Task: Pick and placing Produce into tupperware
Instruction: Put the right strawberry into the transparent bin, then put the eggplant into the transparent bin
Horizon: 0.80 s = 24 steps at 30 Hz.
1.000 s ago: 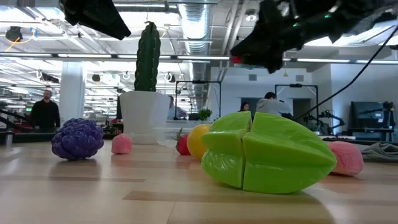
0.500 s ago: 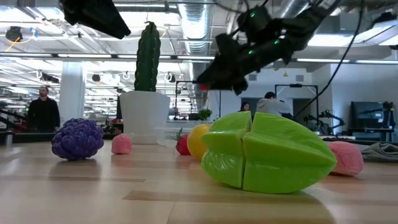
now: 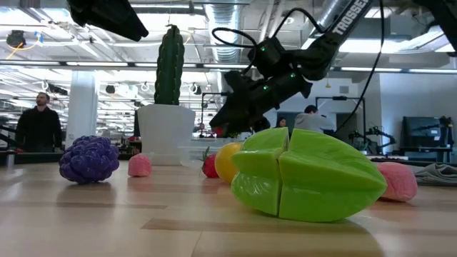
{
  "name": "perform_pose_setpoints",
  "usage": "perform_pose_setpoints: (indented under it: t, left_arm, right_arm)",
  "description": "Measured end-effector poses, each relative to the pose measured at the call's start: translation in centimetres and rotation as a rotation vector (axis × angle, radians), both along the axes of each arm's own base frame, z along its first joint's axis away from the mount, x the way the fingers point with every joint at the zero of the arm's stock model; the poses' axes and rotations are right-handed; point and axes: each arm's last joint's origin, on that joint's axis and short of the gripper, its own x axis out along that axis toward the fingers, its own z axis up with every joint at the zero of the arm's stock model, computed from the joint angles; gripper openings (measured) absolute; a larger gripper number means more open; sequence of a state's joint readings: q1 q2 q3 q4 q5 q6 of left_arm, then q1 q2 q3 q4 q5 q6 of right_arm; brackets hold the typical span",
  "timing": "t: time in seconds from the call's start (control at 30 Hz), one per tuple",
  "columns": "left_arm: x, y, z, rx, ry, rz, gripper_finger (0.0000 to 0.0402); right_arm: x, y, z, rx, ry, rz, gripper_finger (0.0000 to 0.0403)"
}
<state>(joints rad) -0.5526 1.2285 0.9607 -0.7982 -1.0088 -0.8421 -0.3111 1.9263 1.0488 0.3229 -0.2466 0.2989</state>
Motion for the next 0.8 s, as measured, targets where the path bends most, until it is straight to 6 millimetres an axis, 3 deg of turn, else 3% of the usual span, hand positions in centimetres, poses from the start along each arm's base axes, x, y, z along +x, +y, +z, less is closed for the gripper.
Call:
perform_pose_setpoints:
  t: [0.57,0.8]
  left_arm:
    - [0.00,0.00,0.00,-0.002,-0.002,0.001,0.0160]
    - [0.00,0.00,0.00,-0.002,-0.002,0.001,0.0160]
  right_arm:
    - [0.17,-0.26,-0.29,0.002,0.035,0.014,0.0203]
    - [0.17,-0.25,-0.27,0.003,0.033,0.017,0.0241]
